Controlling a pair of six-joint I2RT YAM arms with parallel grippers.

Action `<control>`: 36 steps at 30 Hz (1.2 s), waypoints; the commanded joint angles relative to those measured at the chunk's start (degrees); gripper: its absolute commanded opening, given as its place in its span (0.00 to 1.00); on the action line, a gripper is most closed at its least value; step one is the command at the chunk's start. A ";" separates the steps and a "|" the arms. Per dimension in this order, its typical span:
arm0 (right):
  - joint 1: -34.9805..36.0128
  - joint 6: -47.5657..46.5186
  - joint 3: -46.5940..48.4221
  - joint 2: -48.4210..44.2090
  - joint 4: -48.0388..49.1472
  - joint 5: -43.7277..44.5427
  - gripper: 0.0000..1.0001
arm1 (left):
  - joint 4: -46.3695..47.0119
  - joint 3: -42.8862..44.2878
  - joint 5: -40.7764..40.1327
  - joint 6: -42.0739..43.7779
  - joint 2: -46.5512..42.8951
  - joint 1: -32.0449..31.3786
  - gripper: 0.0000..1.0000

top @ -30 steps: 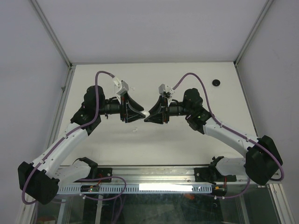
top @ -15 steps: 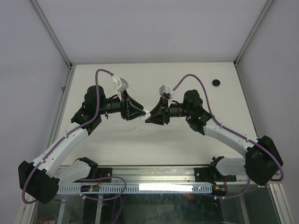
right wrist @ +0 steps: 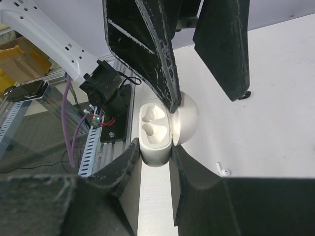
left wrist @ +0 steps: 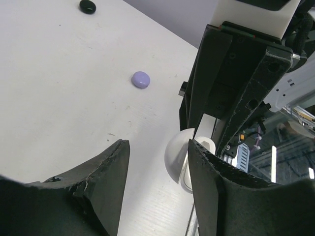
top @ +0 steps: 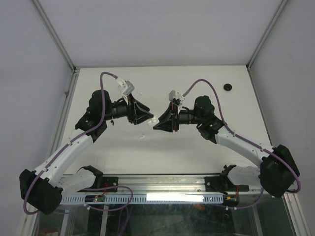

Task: Insert the wireless bluetooth earbuds into the charging case
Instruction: Open the charging case, then pick up the earbud from the center of the board.

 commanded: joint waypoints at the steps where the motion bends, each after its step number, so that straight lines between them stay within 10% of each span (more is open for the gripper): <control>1: 0.36 -1.85 -0.82 -2.88 0.44 4.47 0.00 | 1.79 1.16 -4.74 -0.61 -2.25 0.46 0.52; 21: 0.39 -4.04 -13.13 -15.19 -6.62 26.02 0.00 | -12.82 -8.84 -25.25 -10.42 -6.21 -0.37 0.56; 36: 0.37 -2.87 -17.66 -19.97 -8.13 27.69 0.00 | -17.16 -5.39 -46.68 -12.09 13.56 -12.84 0.50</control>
